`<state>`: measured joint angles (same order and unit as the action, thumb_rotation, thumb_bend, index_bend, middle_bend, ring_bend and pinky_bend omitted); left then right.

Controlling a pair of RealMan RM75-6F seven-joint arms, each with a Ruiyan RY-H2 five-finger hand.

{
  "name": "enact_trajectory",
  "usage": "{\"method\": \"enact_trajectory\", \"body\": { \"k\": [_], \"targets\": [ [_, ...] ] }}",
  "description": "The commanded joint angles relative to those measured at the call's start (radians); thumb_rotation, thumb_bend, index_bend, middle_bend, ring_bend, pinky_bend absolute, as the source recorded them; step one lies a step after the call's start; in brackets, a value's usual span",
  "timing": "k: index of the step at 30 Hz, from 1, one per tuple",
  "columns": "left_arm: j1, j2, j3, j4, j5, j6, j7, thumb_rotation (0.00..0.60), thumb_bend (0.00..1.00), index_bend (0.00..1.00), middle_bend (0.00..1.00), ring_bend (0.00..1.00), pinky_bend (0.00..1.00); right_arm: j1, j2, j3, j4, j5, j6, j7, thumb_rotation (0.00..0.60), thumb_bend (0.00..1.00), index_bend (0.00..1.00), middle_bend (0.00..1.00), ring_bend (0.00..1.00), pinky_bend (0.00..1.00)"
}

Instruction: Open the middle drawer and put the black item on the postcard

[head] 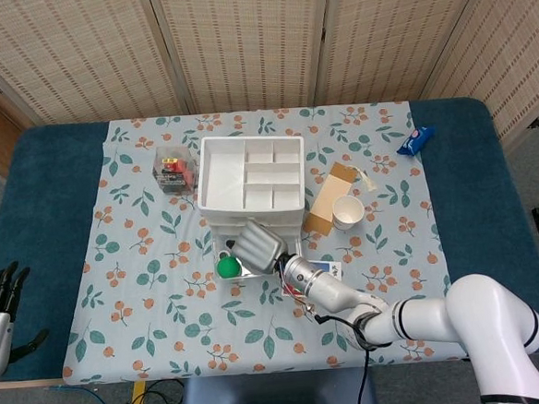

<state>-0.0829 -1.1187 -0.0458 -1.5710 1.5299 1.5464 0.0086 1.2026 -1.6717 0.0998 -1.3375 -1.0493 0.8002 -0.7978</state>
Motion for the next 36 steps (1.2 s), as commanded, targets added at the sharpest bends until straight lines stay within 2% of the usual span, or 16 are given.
{"method": "enact_trajectory", "body": {
  "k": [1, 15, 24, 31, 36],
  "targets": [
    [0.0, 0.0, 0.0, 0.0, 0.0, 0.0, -0.001, 0.6, 0.15, 0.05, 0.0, 0.0, 0.08, 0.0, -0.002, 0.001, 0.003, -0.001, -0.001, 0.0, 0.6, 0.3, 0.34, 0.98, 1.0, 1.0],
    [0.001, 0.001, -0.002, 0.005, -0.001, -0.002, -0.005, 0.6, 0.15, 0.05, 0.0, 0.0, 0.08, 0.001, -0.027, 0.012, 0.034, -0.009, -0.009, 0.014, 0.6, 0.31, 0.39, 0.98, 1.0, 1.0],
    [0.0, -0.001, -0.003, 0.012, -0.003, -0.005, -0.009, 0.6, 0.15, 0.05, 0.0, 0.0, 0.08, 0.001, -0.031, 0.018, 0.044, -0.006, -0.017, 0.02, 0.6, 0.37, 0.49, 0.99, 1.0, 1.0],
    [0.001, -0.003, -0.003, 0.013, -0.002, -0.005, -0.01, 0.6, 0.15, 0.05, 0.0, 0.0, 0.08, -0.008, -0.02, 0.026, 0.021, -0.017, -0.001, 0.036, 0.6, 0.39, 0.53, 0.99, 1.0, 1.0],
    [0.0, -0.001, -0.004, 0.009, 0.003, -0.002, -0.008, 0.6, 0.15, 0.05, 0.0, 0.0, 0.08, -0.031, 0.014, 0.04, -0.04, -0.044, 0.051, 0.058, 0.6, 0.39, 0.53, 0.99, 1.0, 1.0]
  ]
}}
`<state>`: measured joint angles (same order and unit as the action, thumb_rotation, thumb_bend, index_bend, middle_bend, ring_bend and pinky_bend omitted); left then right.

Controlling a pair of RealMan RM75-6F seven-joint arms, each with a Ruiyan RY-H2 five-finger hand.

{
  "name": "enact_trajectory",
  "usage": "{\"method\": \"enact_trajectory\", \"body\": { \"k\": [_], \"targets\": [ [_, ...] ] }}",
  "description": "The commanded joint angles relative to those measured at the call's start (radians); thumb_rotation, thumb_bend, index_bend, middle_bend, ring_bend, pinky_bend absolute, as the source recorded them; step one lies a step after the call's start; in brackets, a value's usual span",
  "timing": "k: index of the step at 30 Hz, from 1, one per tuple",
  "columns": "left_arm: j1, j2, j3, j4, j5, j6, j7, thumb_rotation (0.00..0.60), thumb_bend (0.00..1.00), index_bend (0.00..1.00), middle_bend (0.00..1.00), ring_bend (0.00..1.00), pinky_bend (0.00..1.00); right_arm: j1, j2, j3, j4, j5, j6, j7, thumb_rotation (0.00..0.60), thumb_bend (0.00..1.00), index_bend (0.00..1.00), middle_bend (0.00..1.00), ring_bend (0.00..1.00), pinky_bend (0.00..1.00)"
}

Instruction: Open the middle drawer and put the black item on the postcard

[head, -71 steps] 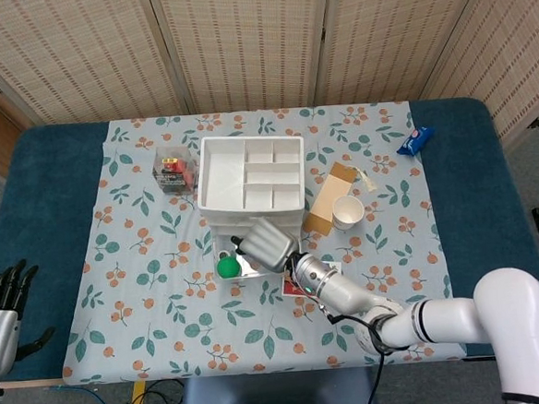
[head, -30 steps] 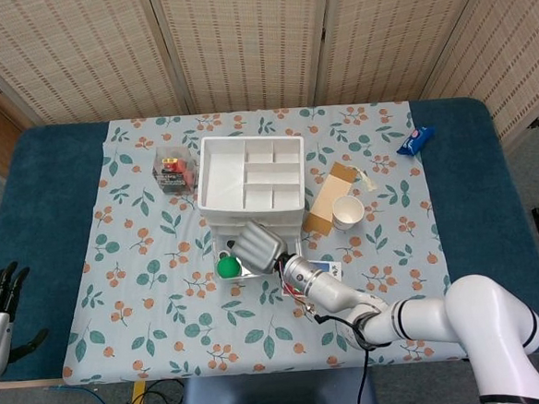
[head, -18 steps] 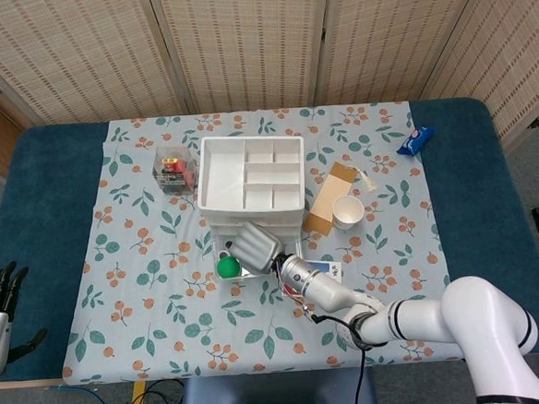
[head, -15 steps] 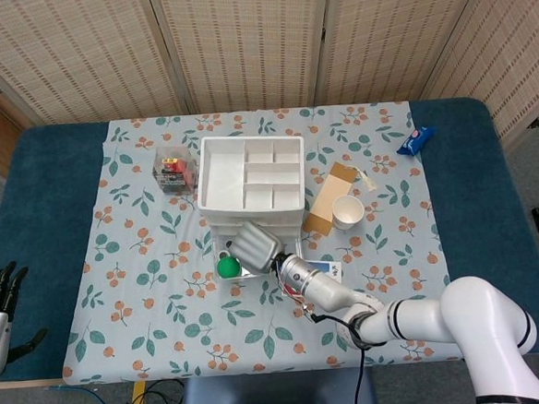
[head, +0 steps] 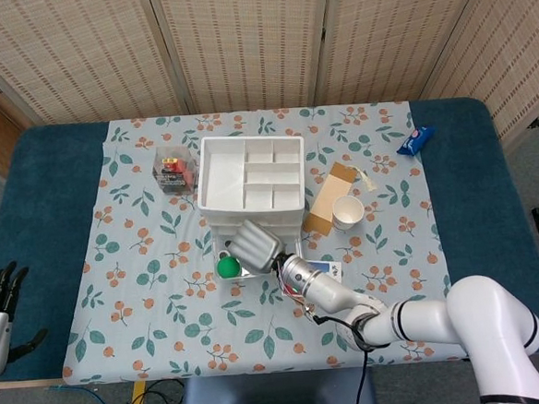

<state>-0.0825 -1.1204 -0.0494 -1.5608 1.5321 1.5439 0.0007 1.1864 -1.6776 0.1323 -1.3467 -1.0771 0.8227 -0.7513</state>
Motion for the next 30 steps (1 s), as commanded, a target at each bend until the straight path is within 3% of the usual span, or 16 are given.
{"method": "enact_trajectory", "body": {
  "k": [1, 9, 16, 22, 30],
  "targets": [
    [-0.001, 0.0, -0.001, -0.002, 0.002, 0.001, 0.0, 0.6, 0.15, 0.05, 0.0, 0.0, 0.08, -0.023, 0.032, 0.007, -0.048, -0.028, 0.046, 0.015, 0.6, 0.39, 0.53, 0.99, 1.0, 1.0],
    [-0.011, 0.001, -0.003, -0.007, 0.016, -0.003, 0.004, 0.6, 0.15, 0.05, 0.0, 0.0, 0.08, -0.127, 0.153, -0.009, -0.23, -0.121, 0.192, 0.075, 0.6, 0.39, 0.53, 0.99, 1.0, 1.0],
    [-0.022, -0.006, -0.003, -0.012, 0.027, -0.01, 0.013, 0.6, 0.15, 0.05, 0.0, 0.0, 0.08, -0.265, 0.266, -0.074, -0.346, -0.24, 0.32, 0.203, 0.6, 0.39, 0.53, 0.99, 1.0, 1.0],
    [-0.029, -0.007, -0.001, -0.022, 0.034, -0.017, 0.026, 0.6, 0.15, 0.05, 0.0, 0.0, 0.08, -0.366, 0.295, -0.153, -0.336, -0.305, 0.36, 0.308, 0.6, 0.39, 0.53, 0.99, 1.0, 1.0],
    [-0.035, -0.008, 0.004, -0.041, 0.041, -0.024, 0.05, 0.6, 0.15, 0.05, 0.0, 0.0, 0.08, -0.438, 0.24, -0.217, -0.244, -0.356, 0.321, 0.409, 0.6, 0.39, 0.53, 0.99, 1.0, 1.0]
  ]
}}
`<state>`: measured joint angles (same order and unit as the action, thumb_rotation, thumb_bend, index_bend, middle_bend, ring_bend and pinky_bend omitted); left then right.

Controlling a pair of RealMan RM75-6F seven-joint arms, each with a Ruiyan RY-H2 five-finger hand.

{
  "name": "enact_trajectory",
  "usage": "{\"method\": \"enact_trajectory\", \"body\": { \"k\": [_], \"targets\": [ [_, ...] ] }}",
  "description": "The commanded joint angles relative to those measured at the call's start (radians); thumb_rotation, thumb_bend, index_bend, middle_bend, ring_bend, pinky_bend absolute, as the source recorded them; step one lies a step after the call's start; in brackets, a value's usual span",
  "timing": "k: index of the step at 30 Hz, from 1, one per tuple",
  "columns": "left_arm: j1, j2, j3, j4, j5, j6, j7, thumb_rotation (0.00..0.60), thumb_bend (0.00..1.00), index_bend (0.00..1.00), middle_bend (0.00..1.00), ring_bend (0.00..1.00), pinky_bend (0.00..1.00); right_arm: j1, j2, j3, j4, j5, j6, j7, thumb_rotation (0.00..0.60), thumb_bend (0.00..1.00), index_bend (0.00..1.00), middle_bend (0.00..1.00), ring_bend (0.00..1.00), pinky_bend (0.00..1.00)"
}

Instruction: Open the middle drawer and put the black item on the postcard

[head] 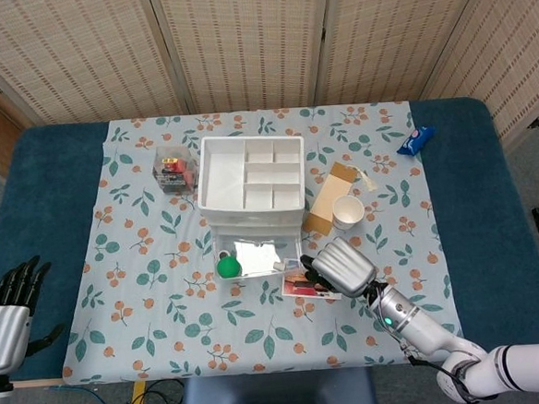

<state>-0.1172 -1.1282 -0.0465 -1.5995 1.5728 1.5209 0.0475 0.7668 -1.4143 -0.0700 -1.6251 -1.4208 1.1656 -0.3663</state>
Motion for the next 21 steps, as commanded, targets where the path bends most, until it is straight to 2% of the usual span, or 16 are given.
{"method": "enact_trajectory", "body": {
  "k": [1, 11, 21],
  "targets": [
    [-0.001, 0.0, 0.001, -0.005, 0.0, -0.001, 0.005, 0.6, 0.15, 0.05, 0.0, 0.0, 0.08, -0.022, -0.034, -0.015, 0.051, -0.013, -0.033, 0.033, 0.6, 0.39, 0.53, 0.99, 1.0, 1.0],
    [0.002, 0.001, 0.004, -0.01, -0.005, -0.002, 0.013, 0.6, 0.15, 0.05, 0.0, 0.0, 0.08, -0.053, -0.098, -0.011, 0.147, -0.038, -0.087, 0.123, 0.6, 0.39, 0.53, 0.99, 1.0, 1.0],
    [-0.004, -0.004, 0.004, -0.011, -0.004, -0.007, 0.018, 0.6, 0.15, 0.05, 0.0, 0.0, 0.08, -0.064, -0.12, 0.011, 0.185, -0.034, -0.14, 0.153, 0.6, 0.39, 0.5, 0.99, 1.0, 1.0]
  ]
}}
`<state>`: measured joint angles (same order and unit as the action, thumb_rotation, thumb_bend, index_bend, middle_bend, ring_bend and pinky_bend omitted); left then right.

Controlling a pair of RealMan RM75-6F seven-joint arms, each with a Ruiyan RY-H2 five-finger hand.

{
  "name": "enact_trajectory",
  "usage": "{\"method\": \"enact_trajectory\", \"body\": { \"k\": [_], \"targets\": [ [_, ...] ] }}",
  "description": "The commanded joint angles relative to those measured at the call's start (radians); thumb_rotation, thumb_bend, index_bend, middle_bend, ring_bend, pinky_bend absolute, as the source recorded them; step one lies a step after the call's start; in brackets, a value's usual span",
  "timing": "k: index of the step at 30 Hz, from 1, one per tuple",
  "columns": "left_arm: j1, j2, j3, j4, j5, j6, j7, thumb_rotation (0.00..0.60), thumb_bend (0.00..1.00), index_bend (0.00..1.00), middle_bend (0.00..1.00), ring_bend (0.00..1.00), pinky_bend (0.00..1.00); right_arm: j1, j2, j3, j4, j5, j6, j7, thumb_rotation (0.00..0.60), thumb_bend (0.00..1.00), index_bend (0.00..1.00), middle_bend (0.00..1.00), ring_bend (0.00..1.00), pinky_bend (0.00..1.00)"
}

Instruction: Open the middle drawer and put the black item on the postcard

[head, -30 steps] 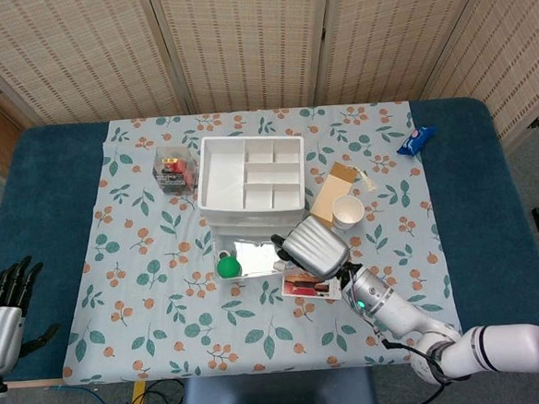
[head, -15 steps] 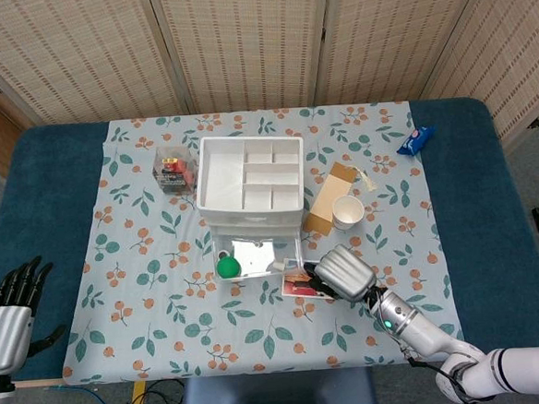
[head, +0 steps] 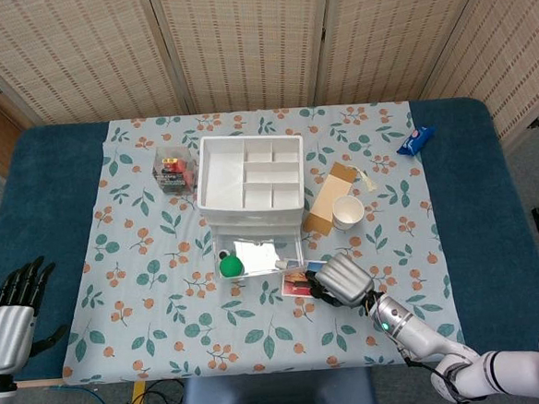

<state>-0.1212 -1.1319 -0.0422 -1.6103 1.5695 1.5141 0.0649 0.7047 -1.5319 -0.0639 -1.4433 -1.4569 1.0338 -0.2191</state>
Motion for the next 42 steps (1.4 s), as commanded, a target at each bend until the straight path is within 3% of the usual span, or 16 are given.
{"method": "enact_trajectory", "body": {
  "k": [1, 14, 22, 32, 36, 38, 41, 42],
  "targets": [
    [0.0, 0.0, 0.0, 0.0, -0.002, -0.001, 0.0, 0.6, 0.15, 0.05, 0.0, 0.0, 0.08, -0.003, -0.003, 0.006, 0.004, 0.002, -0.011, 0.007, 0.6, 0.39, 0.48, 0.98, 1.0, 1.0],
    [-0.002, -0.003, 0.002, 0.001, 0.001, -0.002, 0.002, 0.6, 0.15, 0.05, 0.0, 0.0, 0.08, -0.023, 0.016, 0.016, -0.017, 0.019, -0.06, -0.007, 0.6, 0.39, 0.35, 0.98, 1.0, 1.0],
    [-0.005, -0.002, 0.001, 0.001, 0.004, -0.001, 0.0, 0.6, 0.15, 0.05, 0.0, 0.0, 0.08, -0.051, 0.077, 0.02, -0.074, 0.038, -0.049, -0.028, 0.6, 0.4, 0.34, 0.97, 1.0, 1.0],
    [-0.013, -0.013, 0.0, 0.018, 0.0, -0.013, -0.013, 0.6, 0.15, 0.05, 0.0, 0.0, 0.08, -0.223, 0.253, -0.016, -0.213, 0.042, 0.181, -0.107, 0.6, 0.4, 0.34, 0.91, 0.99, 1.0],
    [-0.019, -0.019, -0.002, 0.021, 0.0, -0.018, -0.013, 0.6, 0.15, 0.05, 0.0, 0.0, 0.08, -0.312, 0.31, -0.017, -0.247, 0.037, 0.313, -0.109, 0.6, 0.4, 0.34, 0.82, 0.9, 1.0],
    [-0.025, -0.024, -0.003, 0.021, 0.002, -0.023, -0.01, 0.6, 0.15, 0.05, 0.0, 0.0, 0.08, -0.355, 0.335, -0.013, -0.263, 0.038, 0.375, -0.104, 0.6, 0.4, 0.34, 0.75, 0.8, 0.94],
    [-0.032, -0.033, -0.003, 0.018, 0.005, -0.03, -0.004, 0.6, 0.15, 0.05, 0.0, 0.0, 0.08, -0.409, 0.358, -0.008, -0.278, 0.033, 0.448, -0.103, 0.6, 0.4, 0.3, 0.59, 0.58, 0.63],
    [-0.034, -0.036, -0.003, 0.017, 0.006, -0.032, -0.002, 0.6, 0.15, 0.05, 0.0, 0.0, 0.08, -0.424, 0.363, -0.007, -0.282, 0.032, 0.469, -0.103, 0.6, 0.4, 0.28, 0.56, 0.52, 0.57]
  ]
}}
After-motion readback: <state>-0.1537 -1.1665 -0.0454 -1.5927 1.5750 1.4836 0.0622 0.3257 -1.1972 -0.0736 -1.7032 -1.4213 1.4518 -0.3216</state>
